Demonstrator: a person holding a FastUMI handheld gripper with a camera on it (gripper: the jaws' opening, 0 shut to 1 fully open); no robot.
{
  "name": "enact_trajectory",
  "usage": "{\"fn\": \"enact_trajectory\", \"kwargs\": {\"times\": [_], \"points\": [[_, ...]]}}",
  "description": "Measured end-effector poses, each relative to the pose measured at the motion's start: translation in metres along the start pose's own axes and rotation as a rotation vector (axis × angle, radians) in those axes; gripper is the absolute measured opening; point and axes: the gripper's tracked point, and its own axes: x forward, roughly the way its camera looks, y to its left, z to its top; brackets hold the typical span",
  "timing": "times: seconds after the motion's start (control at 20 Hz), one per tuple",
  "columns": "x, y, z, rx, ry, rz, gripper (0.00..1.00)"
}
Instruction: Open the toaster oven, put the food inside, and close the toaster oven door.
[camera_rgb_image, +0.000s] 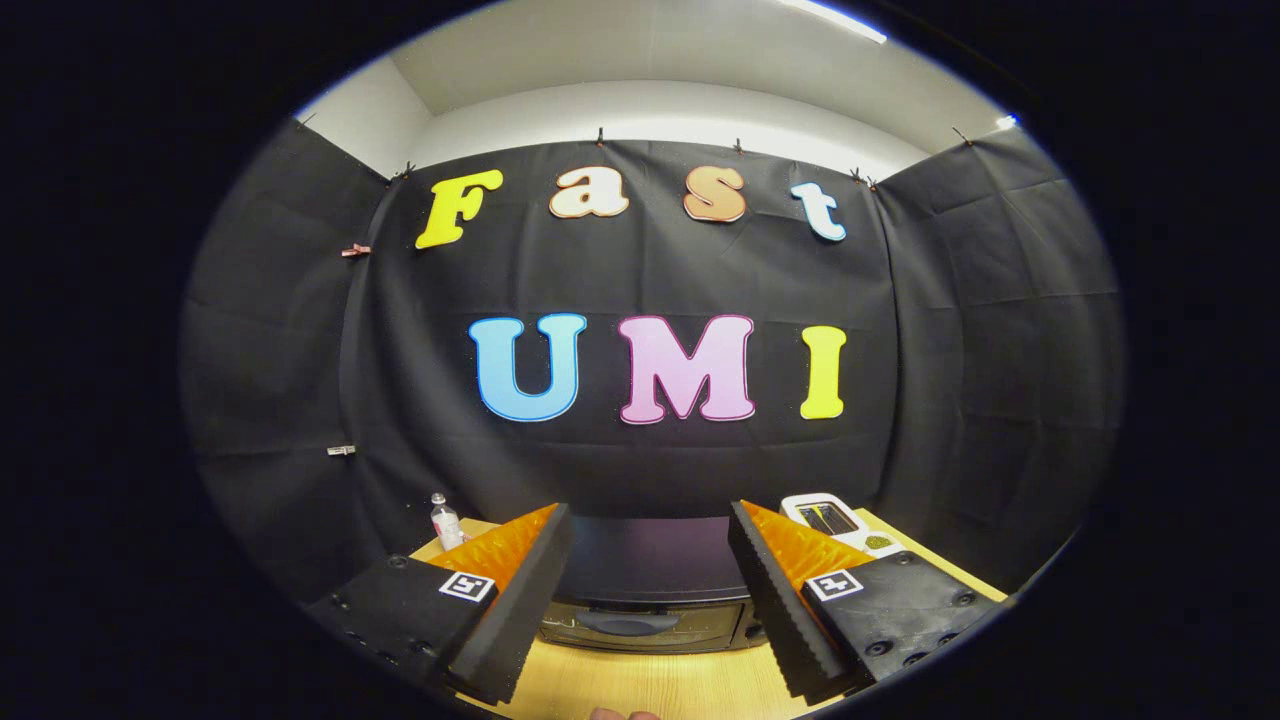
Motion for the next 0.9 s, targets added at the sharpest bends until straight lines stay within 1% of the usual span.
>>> {"fn": "enact_trajectory", "kwargs": {"times": [0.2, 0.4, 0.55, 0.75, 0.9], "points": [[0.002, 0.004, -0.001, -0.008, -0.011, 0.002, 0.97], [0.022, 0.011, -0.014, 0.053, -0.021, 0.006, 0.97], [0.043, 0.012, -0.044, 0.056, -0.008, -0.006, 0.97], [0.072, 0.011, -0.1, 0.049, 0.032, -0.029, 0.98], [0.083, 0.012, -0.137, 0.048, 0.063, -0.03, 0.98]]}}
